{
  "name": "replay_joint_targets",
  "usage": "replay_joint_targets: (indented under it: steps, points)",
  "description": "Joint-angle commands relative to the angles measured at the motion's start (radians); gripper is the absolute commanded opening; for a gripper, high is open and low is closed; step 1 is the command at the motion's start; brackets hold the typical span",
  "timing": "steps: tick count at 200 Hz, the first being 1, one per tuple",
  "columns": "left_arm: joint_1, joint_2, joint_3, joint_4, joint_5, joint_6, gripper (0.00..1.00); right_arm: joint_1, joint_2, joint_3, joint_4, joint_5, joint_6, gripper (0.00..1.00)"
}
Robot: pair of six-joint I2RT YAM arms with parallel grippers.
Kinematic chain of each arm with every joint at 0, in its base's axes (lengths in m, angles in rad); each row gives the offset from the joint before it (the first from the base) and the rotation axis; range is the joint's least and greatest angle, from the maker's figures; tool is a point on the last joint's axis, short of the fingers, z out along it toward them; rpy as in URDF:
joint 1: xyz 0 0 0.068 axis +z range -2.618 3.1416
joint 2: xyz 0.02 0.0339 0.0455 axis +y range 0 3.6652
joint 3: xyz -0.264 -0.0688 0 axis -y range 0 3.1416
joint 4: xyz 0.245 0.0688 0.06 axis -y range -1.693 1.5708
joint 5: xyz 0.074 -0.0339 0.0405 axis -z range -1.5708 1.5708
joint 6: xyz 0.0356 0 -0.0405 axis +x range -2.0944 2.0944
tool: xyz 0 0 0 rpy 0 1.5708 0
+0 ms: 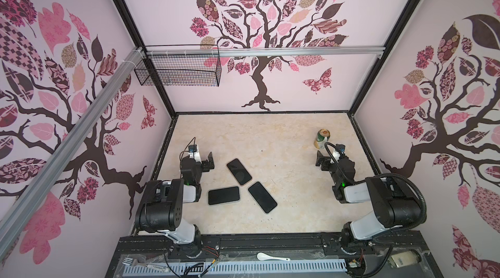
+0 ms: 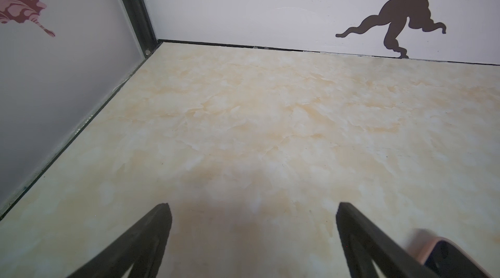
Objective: Take the phone out of the phone case
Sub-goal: Pick up the phone from the center of the table.
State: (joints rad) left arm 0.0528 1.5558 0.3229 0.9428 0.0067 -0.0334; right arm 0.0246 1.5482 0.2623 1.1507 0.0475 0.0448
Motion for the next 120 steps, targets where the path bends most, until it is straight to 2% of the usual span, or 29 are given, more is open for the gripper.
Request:
replay_joint_targets:
  steps: [1, 12, 26, 40, 47, 58, 75, 89, 105, 120]
  points:
    - [-0.010, -0.018, -0.026, 0.072, -0.024, 0.010, 0.98, -0.006, -0.007, -0.019, 0.061, -0.005, 0.001, 1.00]
    - [-0.026, -0.034, -0.040, 0.093, -0.060, 0.017, 0.98, -0.006, -0.025, -0.043, 0.096, -0.008, -0.003, 1.00]
    - [-0.088, -0.102, -0.042, 0.052, -0.158, 0.063, 0.98, -0.006, -0.071, -0.067, 0.107, -0.016, -0.012, 1.00]
    - [-0.162, -0.232, 0.026, -0.234, -0.312, 0.033, 0.98, -0.002, -0.146, -0.051, 0.016, -0.009, -0.006, 1.00]
    - [-0.176, -0.286, 0.074, -0.373, -0.341, -0.006, 0.98, -0.002, -0.189, -0.022, -0.096, 0.004, 0.015, 1.00]
    - [-0.215, -0.354, 0.097, -0.458, -0.381, -0.017, 0.99, 0.001, -0.238, 0.029, -0.258, 0.028, 0.053, 1.00]
    - [-0.299, -0.465, 0.123, -0.539, -0.473, -0.050, 0.98, 0.010, -0.273, 0.060, -0.339, 0.029, 0.105, 1.00]
    - [-0.308, -0.546, 0.179, -0.692, -0.428, -0.149, 0.99, 0.030, -0.300, 0.104, -0.402, 0.056, 0.138, 1.00]
    - [-0.308, -0.603, 0.269, -0.926, -0.430, -0.329, 0.99, 0.030, -0.341, 0.137, -0.460, 0.075, 0.315, 1.00]
    - [-0.307, -0.609, 0.380, -1.210, -0.451, -0.510, 0.99, 0.029, -0.373, 0.162, -0.514, -0.009, 0.390, 1.00]
